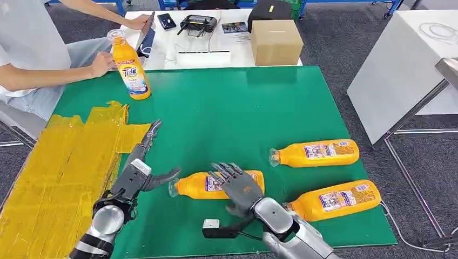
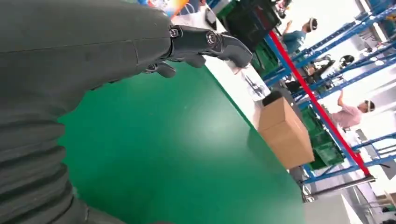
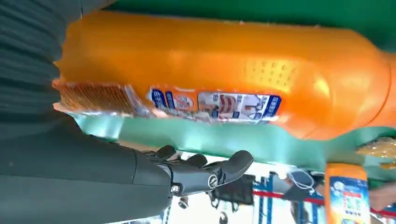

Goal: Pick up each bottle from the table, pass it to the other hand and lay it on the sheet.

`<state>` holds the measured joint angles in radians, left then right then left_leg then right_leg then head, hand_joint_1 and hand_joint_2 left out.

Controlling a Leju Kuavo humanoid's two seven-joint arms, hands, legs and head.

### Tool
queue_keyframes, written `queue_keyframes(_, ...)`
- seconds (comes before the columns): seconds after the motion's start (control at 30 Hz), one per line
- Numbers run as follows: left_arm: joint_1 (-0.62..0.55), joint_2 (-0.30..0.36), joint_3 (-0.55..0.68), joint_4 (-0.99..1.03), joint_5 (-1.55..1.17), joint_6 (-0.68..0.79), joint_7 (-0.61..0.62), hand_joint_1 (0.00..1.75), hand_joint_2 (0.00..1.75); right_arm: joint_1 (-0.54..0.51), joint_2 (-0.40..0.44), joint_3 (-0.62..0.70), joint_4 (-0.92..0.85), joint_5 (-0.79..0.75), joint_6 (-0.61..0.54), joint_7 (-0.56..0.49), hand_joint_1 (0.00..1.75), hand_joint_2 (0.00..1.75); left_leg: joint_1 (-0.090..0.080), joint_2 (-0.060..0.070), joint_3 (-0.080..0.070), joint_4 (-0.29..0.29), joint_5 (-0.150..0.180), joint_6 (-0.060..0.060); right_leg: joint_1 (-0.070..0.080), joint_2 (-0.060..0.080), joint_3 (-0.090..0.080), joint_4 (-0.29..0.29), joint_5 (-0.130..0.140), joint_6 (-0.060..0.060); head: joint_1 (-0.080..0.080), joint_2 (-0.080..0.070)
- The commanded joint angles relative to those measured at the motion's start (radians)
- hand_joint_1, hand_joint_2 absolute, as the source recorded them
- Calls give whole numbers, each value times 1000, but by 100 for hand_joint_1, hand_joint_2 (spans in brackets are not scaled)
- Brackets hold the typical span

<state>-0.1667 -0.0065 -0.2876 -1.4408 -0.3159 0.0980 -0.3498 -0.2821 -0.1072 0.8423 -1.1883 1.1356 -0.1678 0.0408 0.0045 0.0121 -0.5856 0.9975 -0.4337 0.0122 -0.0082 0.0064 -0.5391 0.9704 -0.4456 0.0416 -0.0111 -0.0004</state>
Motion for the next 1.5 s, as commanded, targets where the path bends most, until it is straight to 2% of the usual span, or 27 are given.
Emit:
queue_keyframes(0.03,21,-4,45,-7,-14,-1,9,0,175,27,-34,-36,-42,-6,42,49,0,175,2,-2,5,0,-3,-1,2,-2,7,-2,-2,-2,0,0)
queue_keyframes(0.17,35,-5,54,-20,-22,-1,12,0,175,40,-45,-47,-32,40,45,114,0,175,0,-2,1,-1,0,0,0,-2,2,-1,-1,0,0,0)
queue_keyframes(0.2,38,-6,56,-23,-25,-1,14,0,175,41,-46,-49,-29,51,46,125,0,175,1,-3,4,-1,-2,0,1,-3,6,-2,-2,-1,0,0)
queue_keyframes(0.23,39,-7,57,-25,-26,-1,15,0,175,43,-45,-51,-27,54,45,128,0,175,0,-1,1,-1,0,0,0,-2,2,-1,-1,0,0,0)
queue_keyframes(0.5,39,-7,57,-25,-26,-1,15,0,175,43,-45,-51,-27,54,45,128,0,175,1,-2,2,-1,-1,0,1,-2,3,-1,-1,-1,0,0)
queue_keyframes(0.7,38,-13,60,-26,-34,-8,22,0,175,28,-30,-69,15,127,45,184,0,175,1,-1,2,-1,-1,0,1,-2,3,-1,-1,-1,0,0)
queue_keyframes(1.1,37,-16,54,-25,-35,-11,25,0,175,-2,0,-94,69,132,58,187,0,175,0,0,2,-1,0,0,0,-1,3,-1,0,-1,0,0)
queue_keyframes(1.4,28,-20,52,-7,-34,-13,28,0,175,-48,-2,-74,197,160,126,210,0,175,1,-1,3,-1,0,0,1,-1,4,-2,0,-1,0,0)
queue_keyframes(1.43,24,-21,49,-2,-34,-13,28,0,175,-55,-1,-74,220,145,142,201,10,175,1,-2,4,-2,0,0,1,-2,5,-3,0,-1,0,0)
queue_keyframes(1.47,21,-21,48,2,-33,-13,29,0,175,-58,-1,-75,231,132,152,190,68,175,1,-2,3,-1,1,0,1,-2,4,-2,0,-1,0,0)
queue_keyframes(1.5,13,-22,44,12,-31,-14,29,0,175,-67,-1,-76,256,97,180,158,113,175,1,-1,3,-1,1,0,1,-2,4,-2,0,0,0,0)
